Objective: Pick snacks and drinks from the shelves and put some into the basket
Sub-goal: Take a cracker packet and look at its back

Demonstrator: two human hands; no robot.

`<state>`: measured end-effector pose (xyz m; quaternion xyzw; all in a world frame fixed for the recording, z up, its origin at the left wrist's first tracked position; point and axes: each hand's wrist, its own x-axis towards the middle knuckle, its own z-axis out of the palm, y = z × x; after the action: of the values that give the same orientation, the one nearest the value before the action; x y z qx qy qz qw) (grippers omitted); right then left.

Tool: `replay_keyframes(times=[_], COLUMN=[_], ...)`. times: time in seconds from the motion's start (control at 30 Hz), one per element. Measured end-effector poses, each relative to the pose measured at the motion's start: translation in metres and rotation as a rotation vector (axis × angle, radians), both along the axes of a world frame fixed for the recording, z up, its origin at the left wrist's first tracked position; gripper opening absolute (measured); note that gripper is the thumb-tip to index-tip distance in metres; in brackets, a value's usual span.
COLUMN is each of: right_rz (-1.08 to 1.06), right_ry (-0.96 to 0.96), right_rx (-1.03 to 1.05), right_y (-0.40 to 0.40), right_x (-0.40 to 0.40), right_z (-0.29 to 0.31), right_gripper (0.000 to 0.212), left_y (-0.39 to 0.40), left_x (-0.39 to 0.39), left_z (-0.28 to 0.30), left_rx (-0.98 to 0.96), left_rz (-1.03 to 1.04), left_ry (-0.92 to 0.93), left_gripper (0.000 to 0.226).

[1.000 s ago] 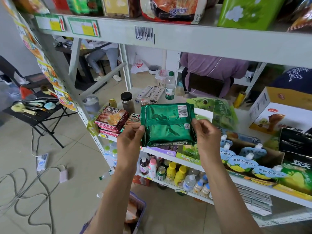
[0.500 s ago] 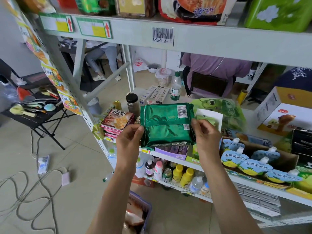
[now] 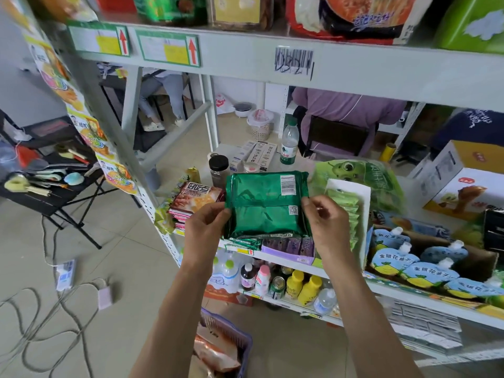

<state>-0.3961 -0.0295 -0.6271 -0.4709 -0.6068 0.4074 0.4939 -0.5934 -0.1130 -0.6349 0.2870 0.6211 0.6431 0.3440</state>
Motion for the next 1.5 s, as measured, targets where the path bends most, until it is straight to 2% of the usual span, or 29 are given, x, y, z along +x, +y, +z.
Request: replay_keyframes(times=[0.07,0.2,0.27,0.4,0.53,0.63,0.7,0.77,1.13,1.5], right_rz=[-0.011,-0.001,0.015,0.027,-0.019,-0.058,-0.063,-0.062,-0.100,-0.087], right_ry=[-0.047,-0.017,0.027,0.213,0.347,0.204,0.084,0.062,-0.119,-0.332], right_rx=[0.002,0.004,-0.027,-0.189,-0.350,-0.361,-0.307,-0.288,-0.315,-0.343], right_y=[0.004,0.009,0.009,0.014,0.017,0.021,0.025,0.030,0.064,0.069], right_x=[-0.003,-0.012,-0.018,-0.029,-0.038,-0.041,-0.045,-0.053,-0.095,-0.097], right_z=[-0.006,-0.006,-0.004,-0.009,-0.012,-0.023,-0.029,-0.035,-0.078,-0.098], right_gripper=[0.016,0.006,0.009,0.016,0.016,0.019,0.009,0.009,0.012,0.021], left_y=[0.006,0.018,0.024,0.035,0.039,0.045,0.053,0.063,0.109,0.114], left_x=[-0.009,-0.021,-0.028,-0.042,-0.045,-0.053,-0.060,-0.069,-0.100,-0.095], left_z=[0.001,0.008,0.009,0.005,0.002,-0.004,-0.011,-0.021,-0.066,-0.090], left_rx=[-0.006,0.022,0.019,0.004,0.018,0.001,-0.031,-0.080,-0.341,-0.334], left_rz=[-0.010,-0.014,-0.008,-0.049,-0.109,-0.154,-0.179,-0.191,-0.234,-0.342], left_ry=[0.059,0.166,0.176,0.092,-0.005,0.000,0.067,0.163,0.423,0.420], left_gripper=[0.013,0.022,0.021,0.013,0.027,0.033,0.023,0.015,0.027,0.033])
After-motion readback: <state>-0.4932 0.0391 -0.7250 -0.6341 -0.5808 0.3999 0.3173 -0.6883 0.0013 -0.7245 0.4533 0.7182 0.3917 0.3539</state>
